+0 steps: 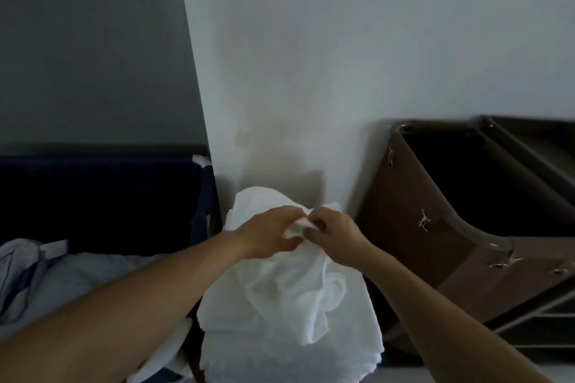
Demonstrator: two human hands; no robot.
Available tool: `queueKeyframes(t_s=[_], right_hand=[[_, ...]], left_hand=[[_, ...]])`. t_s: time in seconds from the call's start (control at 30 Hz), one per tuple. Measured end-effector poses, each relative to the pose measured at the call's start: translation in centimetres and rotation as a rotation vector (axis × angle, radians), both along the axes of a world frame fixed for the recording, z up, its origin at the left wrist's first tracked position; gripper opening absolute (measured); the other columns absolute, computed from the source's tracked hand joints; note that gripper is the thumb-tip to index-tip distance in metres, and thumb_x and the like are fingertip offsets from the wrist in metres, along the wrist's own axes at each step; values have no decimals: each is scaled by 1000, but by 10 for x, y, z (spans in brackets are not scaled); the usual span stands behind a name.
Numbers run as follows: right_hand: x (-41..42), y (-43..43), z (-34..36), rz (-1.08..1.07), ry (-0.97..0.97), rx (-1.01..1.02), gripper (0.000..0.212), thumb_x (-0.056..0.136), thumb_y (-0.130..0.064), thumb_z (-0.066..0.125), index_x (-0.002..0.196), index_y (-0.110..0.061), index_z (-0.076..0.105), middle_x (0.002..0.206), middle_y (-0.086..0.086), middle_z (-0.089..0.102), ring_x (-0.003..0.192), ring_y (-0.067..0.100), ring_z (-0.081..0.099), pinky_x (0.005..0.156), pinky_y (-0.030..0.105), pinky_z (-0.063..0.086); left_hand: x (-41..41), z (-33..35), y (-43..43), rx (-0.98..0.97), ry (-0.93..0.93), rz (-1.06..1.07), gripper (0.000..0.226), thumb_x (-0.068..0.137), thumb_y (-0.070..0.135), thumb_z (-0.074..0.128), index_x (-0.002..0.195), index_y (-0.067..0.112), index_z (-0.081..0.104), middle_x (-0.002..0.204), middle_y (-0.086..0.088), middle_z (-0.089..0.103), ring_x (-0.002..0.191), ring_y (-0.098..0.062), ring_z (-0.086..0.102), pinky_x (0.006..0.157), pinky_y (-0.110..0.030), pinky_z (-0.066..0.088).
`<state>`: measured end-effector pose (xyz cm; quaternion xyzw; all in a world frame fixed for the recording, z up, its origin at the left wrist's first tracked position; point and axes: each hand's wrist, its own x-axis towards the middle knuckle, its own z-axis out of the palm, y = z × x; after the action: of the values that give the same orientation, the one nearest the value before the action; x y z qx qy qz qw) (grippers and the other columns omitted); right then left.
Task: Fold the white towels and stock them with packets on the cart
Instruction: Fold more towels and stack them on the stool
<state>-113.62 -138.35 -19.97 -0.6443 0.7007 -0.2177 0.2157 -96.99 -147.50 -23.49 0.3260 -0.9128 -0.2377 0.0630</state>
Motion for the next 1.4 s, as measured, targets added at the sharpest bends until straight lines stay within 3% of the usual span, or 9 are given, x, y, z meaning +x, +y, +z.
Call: queueKeyframes(t_s=[0.1,0.2,0.33,0.47,0.63,0.73,0.9,1.1,1.4], right_hand=[[1,-1,48,-57,-92,-222,5,84,-20,72,88,-22,69,68,-14,57,68,9,54,66,22,41],[-2,1,79,-169,-138,-306,10,81,-20,72,84,-28,67,70,-13,63,67,3,58,60,15,43],[-22,3,106,-312,-111,-326,18,86,-22,69,68,-18,63,65,1,62,68,24,61,63,32,47],[-30,3,117,-373,-110,-398,29,88,-23,68,62,-20,55,62,-2,58,66,22,57,64,33,45],[-26,4,83,-220,-131,-196,13,89,-22,69,78,-17,66,66,-6,59,67,15,57,60,24,43],[-30,3,81,-221,-314,-127,36,90,-29,69,75,2,61,67,5,56,63,17,52,60,28,43],[-33,0,110,-199,-685,-245,89,65,-72,72,87,13,54,77,15,56,69,27,53,67,41,43],[-34,0,93,-148,-536,-252,56,95,-44,60,74,7,47,66,6,41,61,19,39,60,33,32],[-62,-2,86,-333,-621,-420,55,93,-45,63,70,2,47,65,9,45,61,23,41,61,38,36]], left_hand=[[-6,46,-3,76,203,64,21,99,35,56,102,15,62,91,3,64,85,-14,61,74,-28,44],[-10,86,-3,162,456,122,19,99,30,56,93,12,62,86,3,62,74,-5,55,65,-13,41],[-9,129,-10,311,771,241,18,99,27,56,99,10,63,95,-5,66,84,-16,61,77,-30,50],[0,128,-17,356,567,211,24,97,34,59,113,16,64,109,-5,69,97,-21,67,88,-42,55],[15,88,-17,350,250,220,28,94,30,64,118,15,64,113,-6,69,101,-23,66,94,-46,54],[17,88,-14,370,200,179,29,93,35,66,115,16,65,111,-6,69,100,-23,66,92,-43,55],[21,105,-13,514,282,111,29,95,36,64,117,16,66,109,-2,73,94,-16,71,80,-26,58],[26,93,-14,486,288,230,27,93,36,60,107,15,69,113,-14,69,102,-31,68,96,-54,51],[28,78,-11,448,155,189,35,94,48,60,110,17,67,110,-5,71,101,-23,68,93,-37,55]])
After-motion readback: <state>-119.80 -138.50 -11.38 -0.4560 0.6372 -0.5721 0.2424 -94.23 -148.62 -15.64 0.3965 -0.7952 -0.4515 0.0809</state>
